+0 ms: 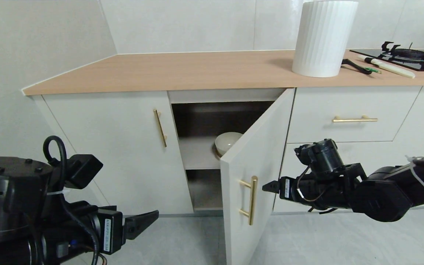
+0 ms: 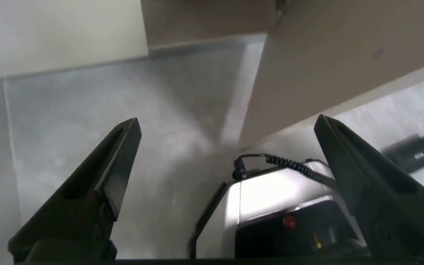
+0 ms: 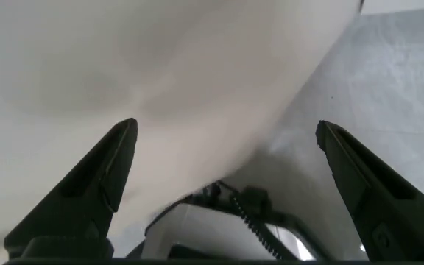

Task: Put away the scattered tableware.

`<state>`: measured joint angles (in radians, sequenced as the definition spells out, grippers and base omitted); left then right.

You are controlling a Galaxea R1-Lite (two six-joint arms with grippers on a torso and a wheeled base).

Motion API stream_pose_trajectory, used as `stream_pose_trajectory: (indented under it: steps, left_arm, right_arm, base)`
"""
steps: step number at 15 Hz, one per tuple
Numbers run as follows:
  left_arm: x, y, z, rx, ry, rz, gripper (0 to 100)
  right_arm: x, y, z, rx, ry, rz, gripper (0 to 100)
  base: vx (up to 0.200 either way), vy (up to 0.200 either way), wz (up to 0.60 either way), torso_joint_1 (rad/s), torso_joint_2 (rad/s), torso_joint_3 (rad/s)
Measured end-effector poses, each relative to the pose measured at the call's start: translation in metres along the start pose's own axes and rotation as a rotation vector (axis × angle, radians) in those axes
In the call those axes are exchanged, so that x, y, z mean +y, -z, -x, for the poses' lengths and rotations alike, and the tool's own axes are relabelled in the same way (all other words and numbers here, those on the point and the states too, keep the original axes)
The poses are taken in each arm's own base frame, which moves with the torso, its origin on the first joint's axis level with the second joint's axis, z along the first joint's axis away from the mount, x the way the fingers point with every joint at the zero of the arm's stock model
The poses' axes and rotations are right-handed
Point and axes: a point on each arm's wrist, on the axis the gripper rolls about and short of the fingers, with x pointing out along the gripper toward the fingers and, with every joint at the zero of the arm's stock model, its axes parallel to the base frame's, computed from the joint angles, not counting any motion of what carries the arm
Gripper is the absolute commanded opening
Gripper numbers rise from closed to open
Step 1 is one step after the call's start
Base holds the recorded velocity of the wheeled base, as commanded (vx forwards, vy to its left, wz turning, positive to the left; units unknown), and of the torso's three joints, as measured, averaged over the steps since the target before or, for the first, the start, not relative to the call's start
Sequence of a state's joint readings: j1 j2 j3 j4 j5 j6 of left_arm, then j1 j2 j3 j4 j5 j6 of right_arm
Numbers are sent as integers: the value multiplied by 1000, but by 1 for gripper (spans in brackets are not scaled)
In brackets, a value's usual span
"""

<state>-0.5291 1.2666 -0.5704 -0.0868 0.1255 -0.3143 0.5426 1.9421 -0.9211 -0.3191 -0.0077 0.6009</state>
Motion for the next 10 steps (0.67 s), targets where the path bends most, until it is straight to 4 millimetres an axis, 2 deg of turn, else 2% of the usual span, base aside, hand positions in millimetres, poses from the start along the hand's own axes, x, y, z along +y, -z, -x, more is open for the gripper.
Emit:
stream_pose_trajectory:
  steps: [5,10]
  left_arm:
    - [1,-2,4,-20,-1,6,100]
    - [1,-3,5,-26,0,10,100]
  right_arm:
    - [11,-14,-22,-157,-80,-185,100]
    - [9,-17,-41,-255,-48,-240,100]
  base:
    - [0,0,0,0,0,0]
    - [0,0,0,0,0,0]
